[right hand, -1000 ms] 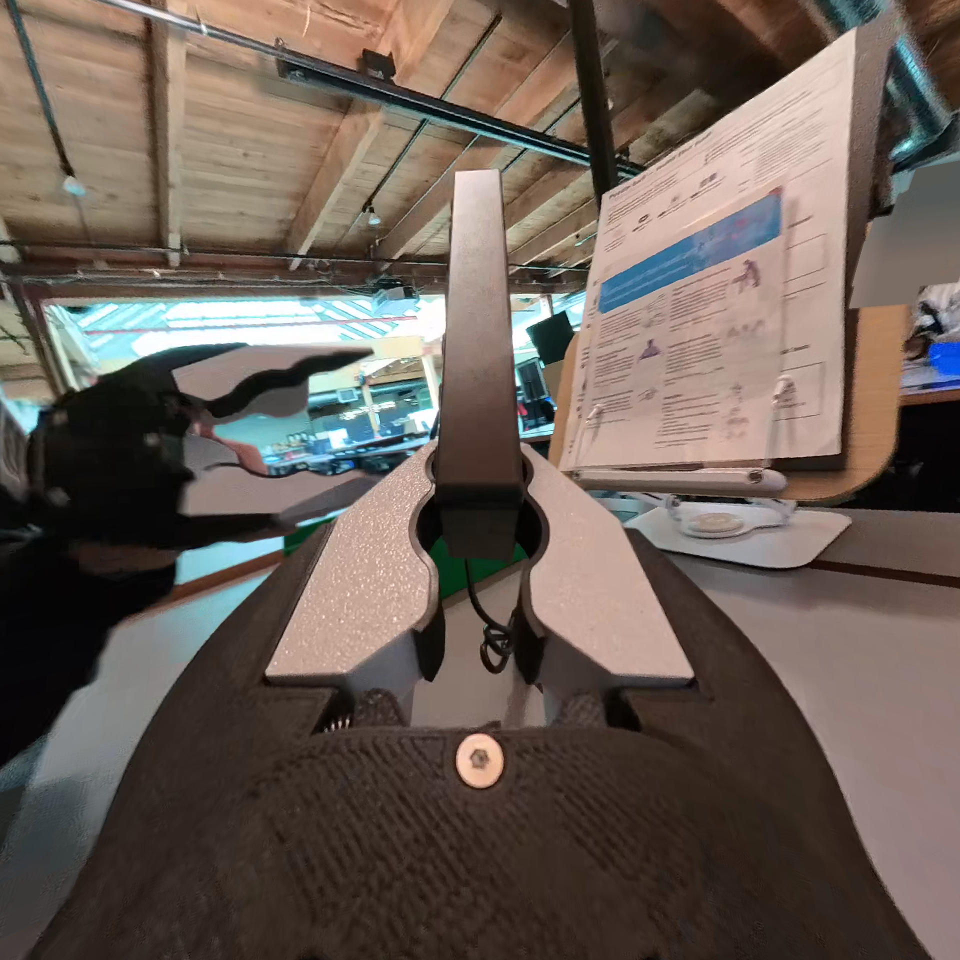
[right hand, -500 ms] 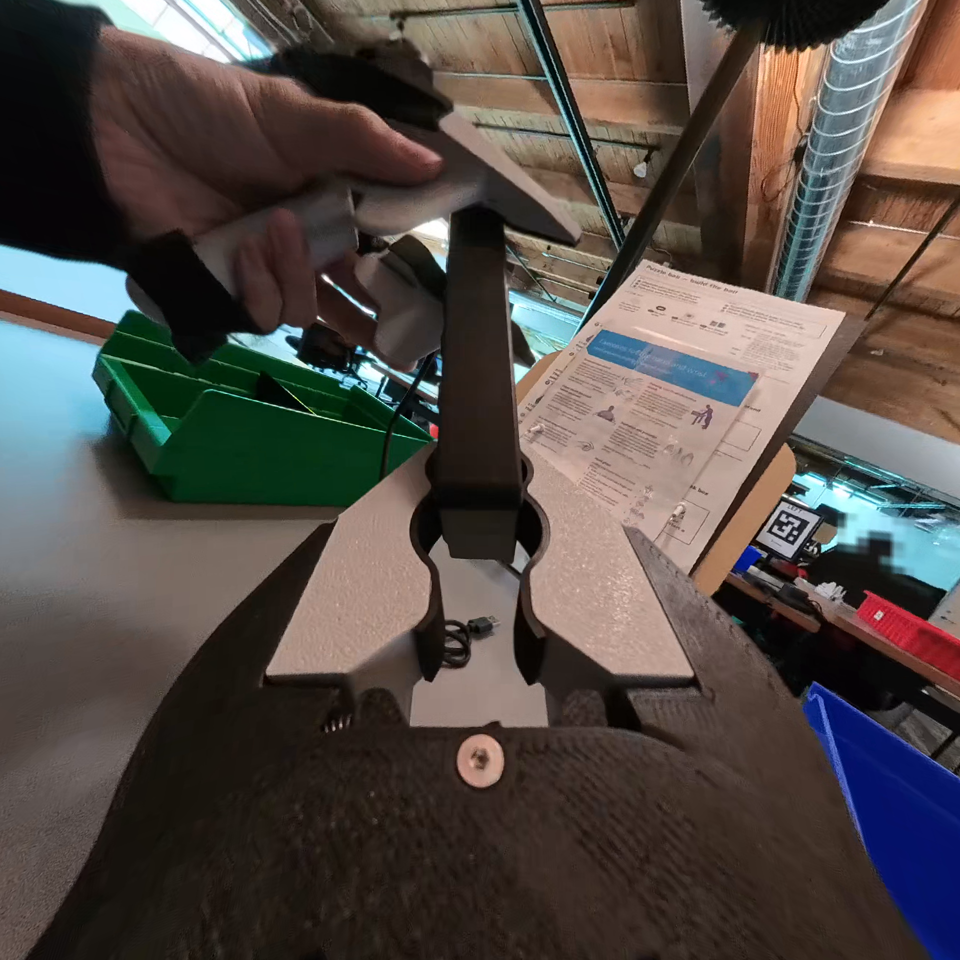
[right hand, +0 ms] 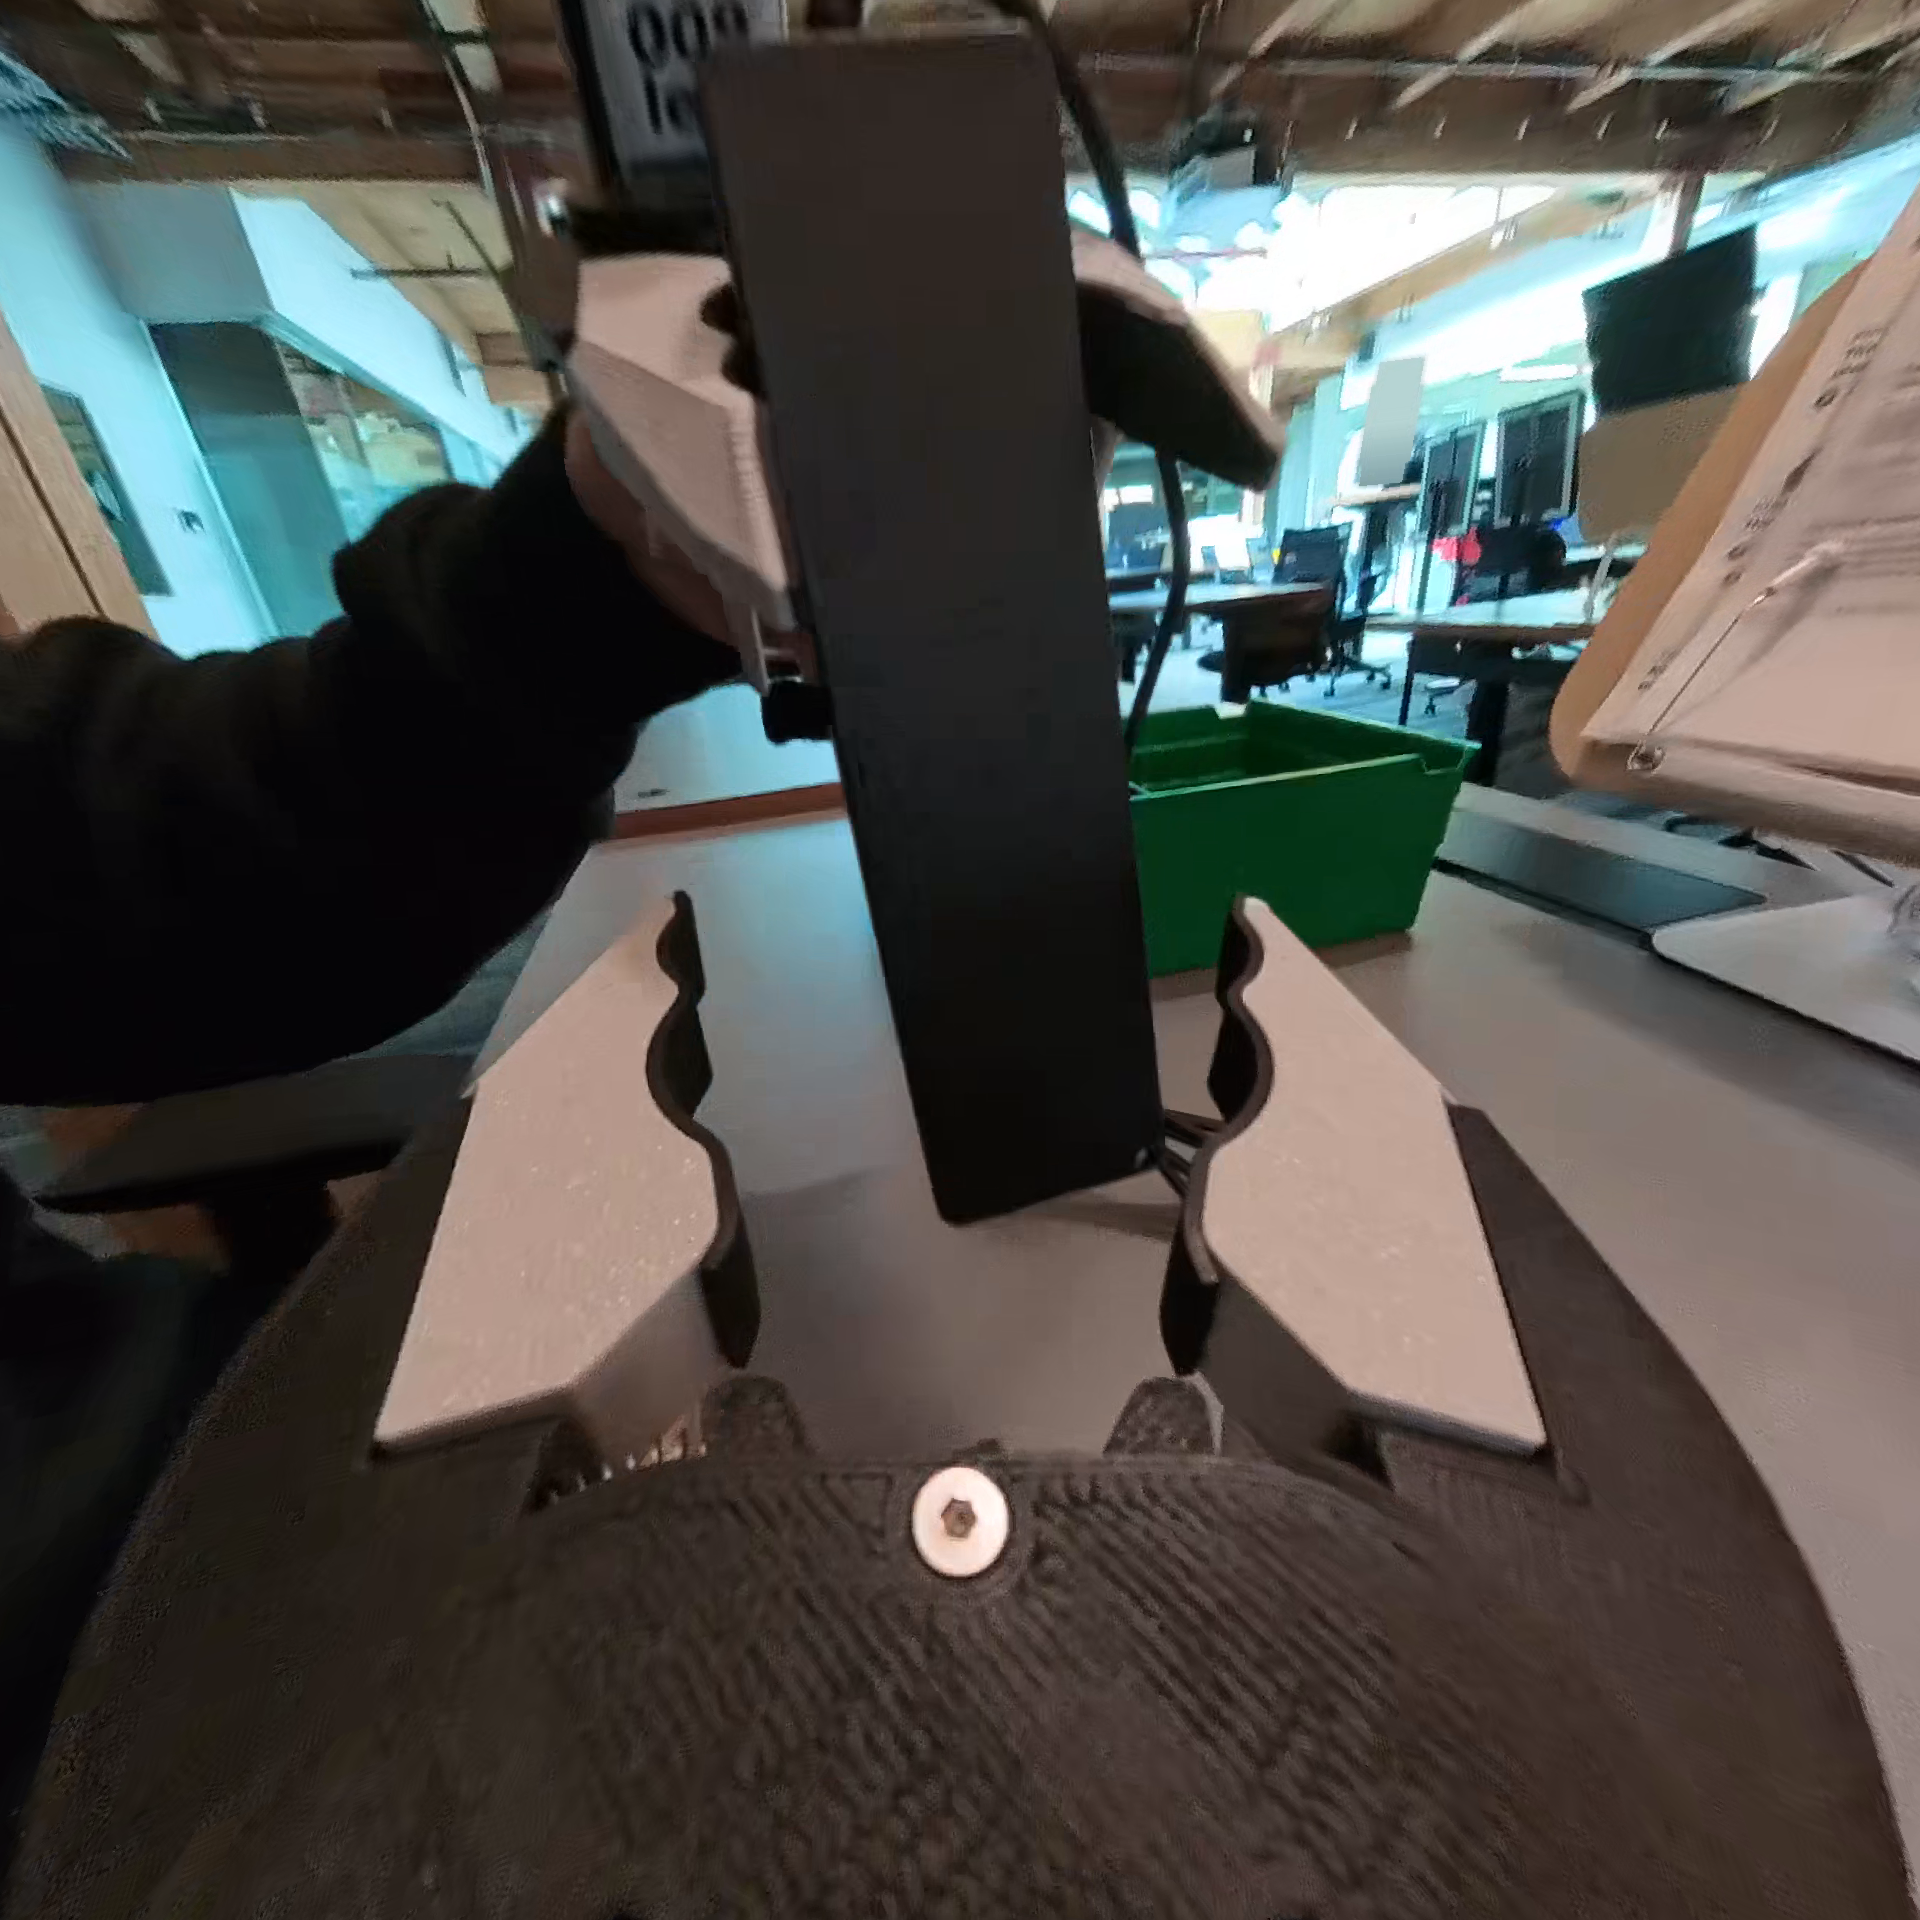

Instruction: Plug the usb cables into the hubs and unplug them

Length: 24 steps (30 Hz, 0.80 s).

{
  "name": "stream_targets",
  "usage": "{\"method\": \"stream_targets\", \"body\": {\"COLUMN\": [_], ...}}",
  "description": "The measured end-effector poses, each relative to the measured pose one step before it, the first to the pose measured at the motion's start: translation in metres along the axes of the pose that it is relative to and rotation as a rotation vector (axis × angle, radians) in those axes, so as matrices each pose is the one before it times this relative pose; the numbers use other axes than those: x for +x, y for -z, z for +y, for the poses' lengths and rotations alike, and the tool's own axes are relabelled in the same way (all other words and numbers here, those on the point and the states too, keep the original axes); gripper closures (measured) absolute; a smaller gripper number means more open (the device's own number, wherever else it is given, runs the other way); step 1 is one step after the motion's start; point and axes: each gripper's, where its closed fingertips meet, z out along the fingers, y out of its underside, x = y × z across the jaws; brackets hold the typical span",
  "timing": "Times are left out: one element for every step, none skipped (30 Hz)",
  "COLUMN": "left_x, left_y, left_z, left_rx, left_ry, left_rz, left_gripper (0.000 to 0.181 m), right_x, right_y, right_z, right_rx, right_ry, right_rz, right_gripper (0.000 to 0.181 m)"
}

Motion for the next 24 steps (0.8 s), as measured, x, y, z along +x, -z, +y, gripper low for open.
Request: {"method": "stream_targets", "body": {"left_x": [0.00375, 0.00417, 0.00386, 0.00267, 0.00330, 0.00396, 0.00280, 0.00121, 0.00179, 0.00218, 0.00107, -0.00019, 0.00150, 0.00278, 0.00094, -0.00024, 0.00086, 0.00013, 0.00002, 0.00064, 0.00010, -0.00070, -0.00048, -0.00025], "left_y": [-0.00541, -0.00478, -0.00444, -0.00390, -0.00347, -0.00294, -0.00256, -0.00248, -0.00202, -0.00171, -0.00167, -0.00141, -0.00123, -0.00102, -0.00075, -0.00038, 0.00017, 0.00073, 0.00138, 0.00236, 0.00312, 0.00427, 0.00541, 0.00588], "left_z": [0.00280, 0.00321, 0.00245, 0.00167, 0.00162, 0.00147, 0.00170, 0.00226, 0.00295, 0.00248, 0.00174, 0.00135, 0.00132, 0.00059, -0.00034, -0.00044, -0.00094, -0.00090, -0.00079, -0.00177, -0.00261, -0.00419, -0.00467, -0.00346], "left_rx": [-0.0190, -0.0156, -0.0062, 0.0018, 0.0024, 0.0038, -0.0009, -0.0088, -0.0159, -0.0146, -0.0103, -0.0076, -0.0066, -0.0017, 0.0034, 0.0048, 0.0094, 0.0096, 0.0054, 0.0040, 0.0037, 0.0149, 0.0185, 0.0126], "left_ry": [-0.0156, -0.0127, -0.0034, 0.0068, 0.0037, -0.0047, -0.0082, -0.0041, -0.0060, -0.0090, -0.0056, -0.0004, -0.0020, -0.0013, 0.0061, 0.0072, 0.0001, -0.0023, 0.0038, 0.0139, 0.0255, 0.0280, 0.0250, 0.0217], "left_rz": [0.0075, 0.0144, 0.0164, 0.0115, 0.0175, 0.0220, 0.0149, 0.0058, 0.0106, 0.0139, 0.0056, -0.0019, 0.0088, 0.0163, 0.0037, -0.0036, 0.0028, -0.0040, -0.0064, -0.0030, -0.0065, -0.0125, -0.0097, -0.0066], "left_gripper": [0.120, 0.120, 0.120, 0.120, 0.120, 0.120, 0.120, 0.120, 0.120, 0.120, 0.120, 0.120, 0.120, 0.120, 0.120, 0.120, 0.120, 0.120, 0.120, 0.119, 0.119, 0.117, 0.112, 0.106], "right_x": [-0.00116, -0.00245, -0.00265, -0.00107, -0.00008, -0.00030, -0.00085, -0.00127, -0.00128, -0.00062, 0.00027, 0.00001, -0.00038, 0.00041, 0.00004, -0.00180, 0.00005, -0.00076, -0.00009, -0.00040, 0.00033, 0.00047, 0.00070, 0.00169], "right_y": [-0.00314, -0.00300, -0.00261, -0.00225, -0.00124, -0.00074, -0.00048, -0.00005, 0.00067, 0.00088, 0.00086, 0.00088, 0.00083, 0.00079, 0.00036, 0.00045, 0.00014, -0.00008, 0.00009, 0.00060, 0.00130, 0.00166, 0.00186, 0.00224], "right_z": [0.00318, 0.00191, 0.00192, 0.00241, 0.00274, 0.00332, 0.00303, 0.00128, -0.00089, -0.00193, -0.00185, -0.00090, -0.00064, -0.00126, 0.00042, -0.00090, -0.00039, 0.00002, -0.00052, -0.00212, -0.00392, -0.00337, -0.00206, -0.00243], "right_rx": [-0.0206, -0.0160, -0.0169, -0.0181, -0.0146, -0.0151, -0.0143, -0.0057, 0.0054, 0.0099, 0.0086, 0.0047, 0.0056, 0.0107, -0.0002, 0.0069, 0.0011, -0.0071, -0.0061, 0.0075, 0.0207, 0.0168, 0.0132, 0.0212], "right_ry": [0.0143, 0.0184, 0.0126, 0.0089, 0.0129, 0.0080, -0.0032, -0.0082, -0.0035, 0.0002, 0.0012, 0.0025, 0.0029, 0.0053, 0.0117, 0.0156, 0.0119, 0.0024, -0.0005, 0.0044, 0.0100, 0.0001, -0.0113, -0.0170], "right_rz": [0.0073, 0.0025, -0.0021, 0.0039, 0.0071, 0.0008, -0.0079, -0.0124, -0.0107, -0.0051, 0.0006, -0.0003, -0.0034, 0.0039, 0.0053, -0.0064, 0.0052, -0.0041, -0.0018, -0.0007, 0.0062, 0.0003, -0.0064, -0.0014], "right_gripper": [0.080, 0.079, 0.079, 0.080, 0.080, 0.082, 0.085, 0.086, 0.088, 0.091, 0.095, 0.098, 0.105, 0.110, 0.113, 0.119, 0.119, 0.120, 0.119, 0.119, 0.119, 0.119, 0.119, 0.119]}}
